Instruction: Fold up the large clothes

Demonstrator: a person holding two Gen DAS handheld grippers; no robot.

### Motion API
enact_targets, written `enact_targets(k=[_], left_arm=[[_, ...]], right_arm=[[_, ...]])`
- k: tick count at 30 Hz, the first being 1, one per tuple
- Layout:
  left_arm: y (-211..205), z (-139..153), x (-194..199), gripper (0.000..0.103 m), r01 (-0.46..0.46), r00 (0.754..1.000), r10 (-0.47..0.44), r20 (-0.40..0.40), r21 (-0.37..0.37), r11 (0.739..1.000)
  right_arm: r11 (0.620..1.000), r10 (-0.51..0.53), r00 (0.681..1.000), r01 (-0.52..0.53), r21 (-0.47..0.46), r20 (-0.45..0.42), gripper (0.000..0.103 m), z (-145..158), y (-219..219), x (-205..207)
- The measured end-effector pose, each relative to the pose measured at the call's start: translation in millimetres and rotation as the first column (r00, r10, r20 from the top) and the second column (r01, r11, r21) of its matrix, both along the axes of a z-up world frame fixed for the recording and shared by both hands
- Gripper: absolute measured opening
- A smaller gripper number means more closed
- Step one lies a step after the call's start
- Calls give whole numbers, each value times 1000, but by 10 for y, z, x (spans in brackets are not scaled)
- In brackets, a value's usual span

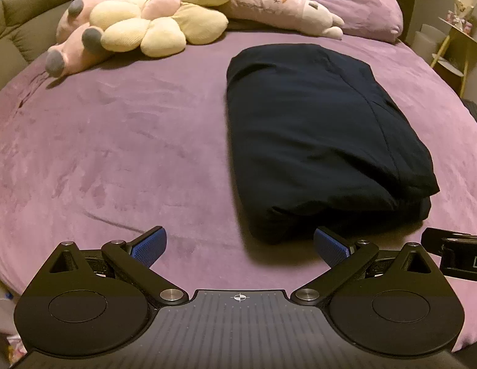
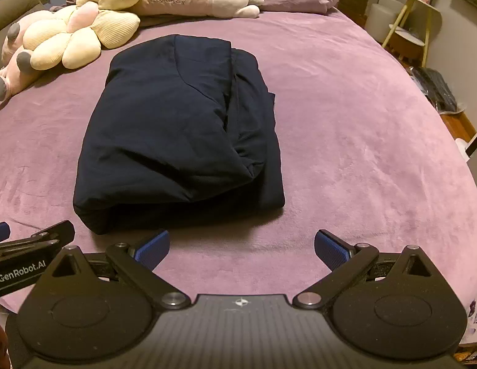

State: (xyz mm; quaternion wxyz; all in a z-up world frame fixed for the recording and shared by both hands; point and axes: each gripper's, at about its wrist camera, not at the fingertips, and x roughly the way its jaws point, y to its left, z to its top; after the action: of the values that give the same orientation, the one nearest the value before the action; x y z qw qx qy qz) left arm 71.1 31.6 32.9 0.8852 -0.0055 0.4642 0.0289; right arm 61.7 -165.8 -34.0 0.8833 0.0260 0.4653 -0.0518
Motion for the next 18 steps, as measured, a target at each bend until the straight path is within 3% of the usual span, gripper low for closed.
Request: enact_targets(k=[18], left_arm=[[-19, -6, 9, 103, 8, 1000, -9, -22, -9, 1000]], right_arm=[[1000, -5, 1000, 5, -8, 4, 100, 18, 11, -24]])
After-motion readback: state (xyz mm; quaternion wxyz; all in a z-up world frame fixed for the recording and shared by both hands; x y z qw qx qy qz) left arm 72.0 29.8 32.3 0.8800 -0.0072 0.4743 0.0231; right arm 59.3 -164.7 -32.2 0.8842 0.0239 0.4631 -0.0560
